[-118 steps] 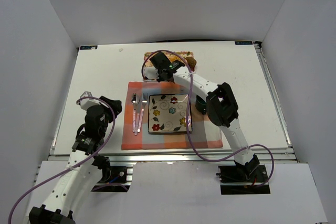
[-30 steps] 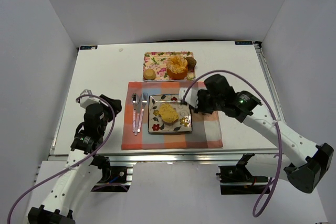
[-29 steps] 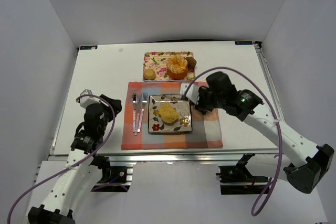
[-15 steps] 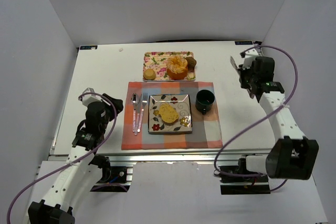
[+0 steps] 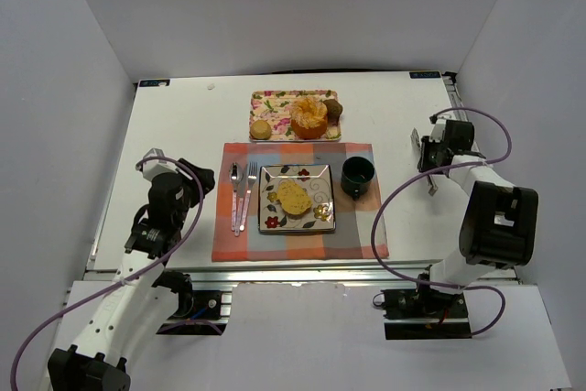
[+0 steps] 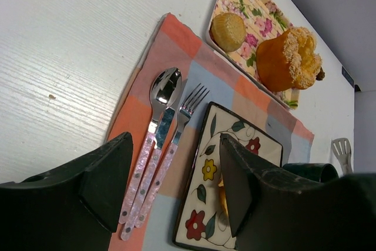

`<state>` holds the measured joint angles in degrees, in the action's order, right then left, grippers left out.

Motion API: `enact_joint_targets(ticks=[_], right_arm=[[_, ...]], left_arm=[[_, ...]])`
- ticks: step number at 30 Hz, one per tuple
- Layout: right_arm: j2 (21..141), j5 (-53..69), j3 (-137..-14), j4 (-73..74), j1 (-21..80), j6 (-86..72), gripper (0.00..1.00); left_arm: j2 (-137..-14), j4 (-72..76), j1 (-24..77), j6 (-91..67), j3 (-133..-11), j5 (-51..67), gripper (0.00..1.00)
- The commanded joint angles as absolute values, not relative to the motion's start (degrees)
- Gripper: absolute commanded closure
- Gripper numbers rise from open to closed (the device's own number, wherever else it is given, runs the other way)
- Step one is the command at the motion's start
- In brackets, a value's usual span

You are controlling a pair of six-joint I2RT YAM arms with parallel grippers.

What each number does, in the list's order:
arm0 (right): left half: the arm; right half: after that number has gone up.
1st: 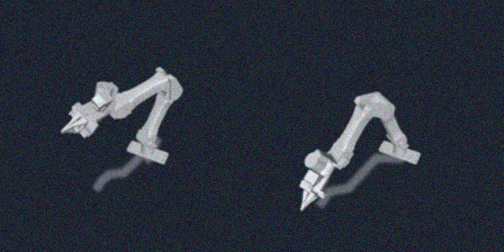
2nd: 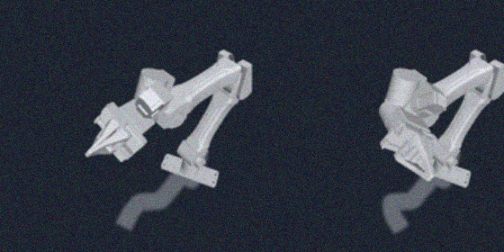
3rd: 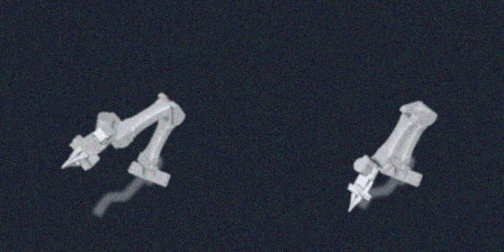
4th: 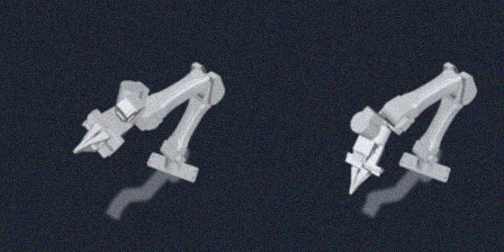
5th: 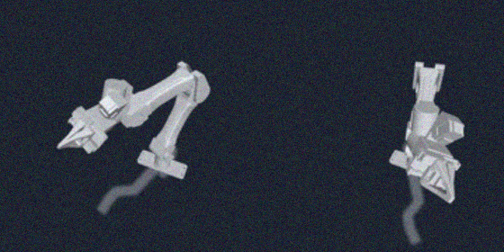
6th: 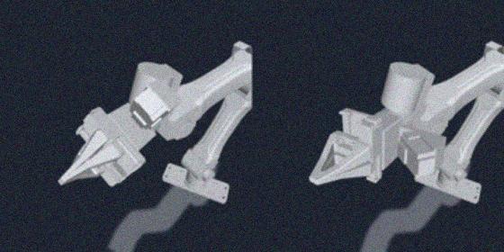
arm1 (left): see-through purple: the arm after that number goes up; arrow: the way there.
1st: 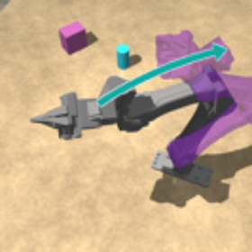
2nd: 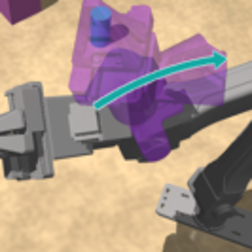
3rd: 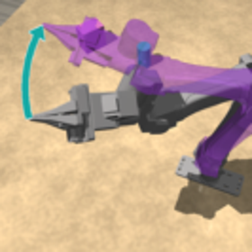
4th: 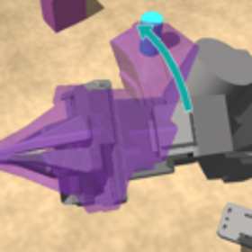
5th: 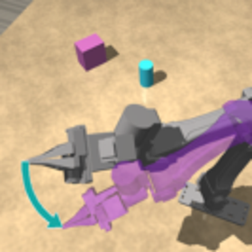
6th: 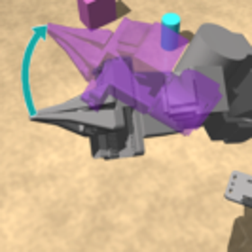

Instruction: Place the bread

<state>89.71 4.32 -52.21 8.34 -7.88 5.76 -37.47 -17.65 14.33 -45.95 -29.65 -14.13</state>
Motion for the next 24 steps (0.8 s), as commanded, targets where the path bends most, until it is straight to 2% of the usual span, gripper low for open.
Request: enact_joint_targets(ticks=[1, 2, 3, 6, 10, 13, 16, 24], right_arm=[[91.93, 7.73, -49.66, 5.89, -8.35, 5.45, 0.66], [92.8, 8.26, -49.31, 5.8, -8.52, 5.71, 0.61], [93.33, 8.26, -48.7, 5.45, -8.61, 6.23, 0.52], [93.86, 8.61, -48.16, 5.36, -9.05, 7.03, 0.39], [93.96, 8.62, -48.95, 6.67, -9.67, 7.99, 0.34], [92.47, 8.26, -51.4, 8.61, -9.76, 8.87, 0.26], [89.84, 8.35, -55.79, 12.73, -9.67, 10.1, 0.11], [82.71, 7.47, -64.5, 18.37, -9.49, 11.17, 0.11]], left_arm=[[-37.44, -17.93, 14.06, -46.23, -31.47, -14.5, 0.3], [-37.44, -17.84, 14.15, -46.32, -31.55, -14.59, 0.3], [-37.44, -17.84, 14.06, -46.58, -31.47, -14.59, 0.3], [-37.62, -17.75, 14.15, -46.76, -31.46, -14.59, 0.3], [-38.76, -17.4, 14.06, -46.5, -31.73, -14.24, 0.3], [-39.29, -17.4, 14.06, -46.23, -32.34, -14.15, 0.3], [-39.73, -16.96, 14.06, -46.05, -32.43, -14.15, 0.3], [-40.34, -15.03, 14.06, -46.41, -31.55, -13.19, 0.3]])
